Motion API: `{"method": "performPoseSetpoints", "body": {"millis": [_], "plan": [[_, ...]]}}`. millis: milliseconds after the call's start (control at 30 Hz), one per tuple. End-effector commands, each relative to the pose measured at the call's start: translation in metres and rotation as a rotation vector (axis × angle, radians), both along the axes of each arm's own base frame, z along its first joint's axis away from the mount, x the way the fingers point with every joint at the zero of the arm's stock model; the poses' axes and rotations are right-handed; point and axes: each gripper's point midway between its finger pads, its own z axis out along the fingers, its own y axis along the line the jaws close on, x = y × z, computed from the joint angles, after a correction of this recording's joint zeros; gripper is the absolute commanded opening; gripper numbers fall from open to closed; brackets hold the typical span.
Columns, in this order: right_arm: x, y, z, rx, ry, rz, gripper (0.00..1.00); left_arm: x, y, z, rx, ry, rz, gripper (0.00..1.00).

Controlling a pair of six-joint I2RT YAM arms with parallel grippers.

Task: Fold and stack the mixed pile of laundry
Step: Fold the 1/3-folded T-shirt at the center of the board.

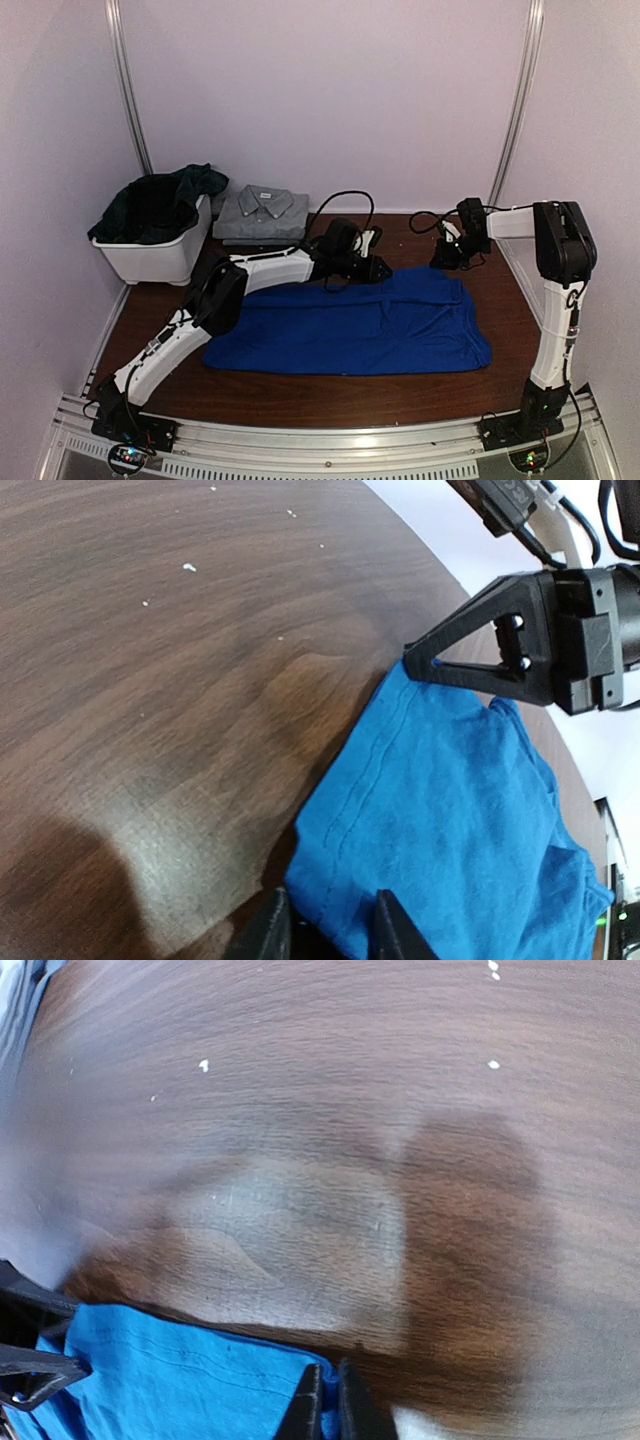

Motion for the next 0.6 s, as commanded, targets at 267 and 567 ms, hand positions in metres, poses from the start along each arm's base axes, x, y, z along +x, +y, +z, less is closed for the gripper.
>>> {"method": "performPoseSetpoints", "body": {"millis": [267,567], "plan": [[-0.010,0.000,0.056,0.026,-0.104,-0.006,0.00,0.007,-0.003,0.045,-0.068,-0.112,-0.009,0.00],[-0.046,0.002,0.085,0.060,-0.148,-0.010,0.00,-0.027,0.002,0.086,-0.029,-0.263,-0.076,0.00]]}}
